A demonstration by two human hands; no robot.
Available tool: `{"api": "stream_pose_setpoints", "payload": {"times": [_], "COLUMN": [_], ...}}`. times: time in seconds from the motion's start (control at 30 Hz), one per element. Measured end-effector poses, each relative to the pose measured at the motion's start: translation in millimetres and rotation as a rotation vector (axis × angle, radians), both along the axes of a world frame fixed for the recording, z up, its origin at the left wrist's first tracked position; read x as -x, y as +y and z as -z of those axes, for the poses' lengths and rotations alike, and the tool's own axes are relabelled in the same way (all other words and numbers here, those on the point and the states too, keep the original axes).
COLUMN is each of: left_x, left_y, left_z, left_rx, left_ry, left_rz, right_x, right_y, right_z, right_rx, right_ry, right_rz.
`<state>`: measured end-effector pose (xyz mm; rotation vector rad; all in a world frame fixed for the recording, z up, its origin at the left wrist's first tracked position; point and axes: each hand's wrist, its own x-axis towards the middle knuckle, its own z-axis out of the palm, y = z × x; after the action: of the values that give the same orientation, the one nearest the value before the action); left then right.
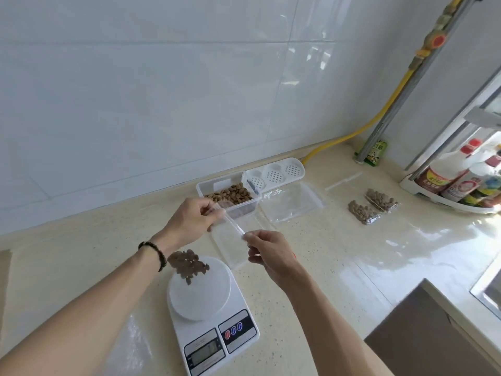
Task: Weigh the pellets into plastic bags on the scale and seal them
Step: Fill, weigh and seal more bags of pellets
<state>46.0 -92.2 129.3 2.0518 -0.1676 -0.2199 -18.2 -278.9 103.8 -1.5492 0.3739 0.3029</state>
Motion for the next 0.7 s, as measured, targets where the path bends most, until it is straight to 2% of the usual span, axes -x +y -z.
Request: {"api": "stream_pose_setpoints", "payload": {"times": [0.2,0.4,0.53,0.7], "left_x": [11,19,22,29], "left_y": [13,13,12,-2], "left_z": [-38,-76,-90,-101], "left_rx": [0.2,0.274,0.286,0.292], "left_ry": [-0.034,-0.089,-0.174,-0.227], "left_rz": [-0.081,-0.09,-0.105,-0.054], "right_x": [-6,-11,-7,-4], "right_y": [11,11,8,13], "right_z": [-38,-78,-99,-124], "right_rx": [0.095,0.345,0.341,0.32], "right_ry": [-0.176,-0.385,-0.508,-0.519], "right_rz": [-0.065,-0.009,-0.012,-0.068]}}
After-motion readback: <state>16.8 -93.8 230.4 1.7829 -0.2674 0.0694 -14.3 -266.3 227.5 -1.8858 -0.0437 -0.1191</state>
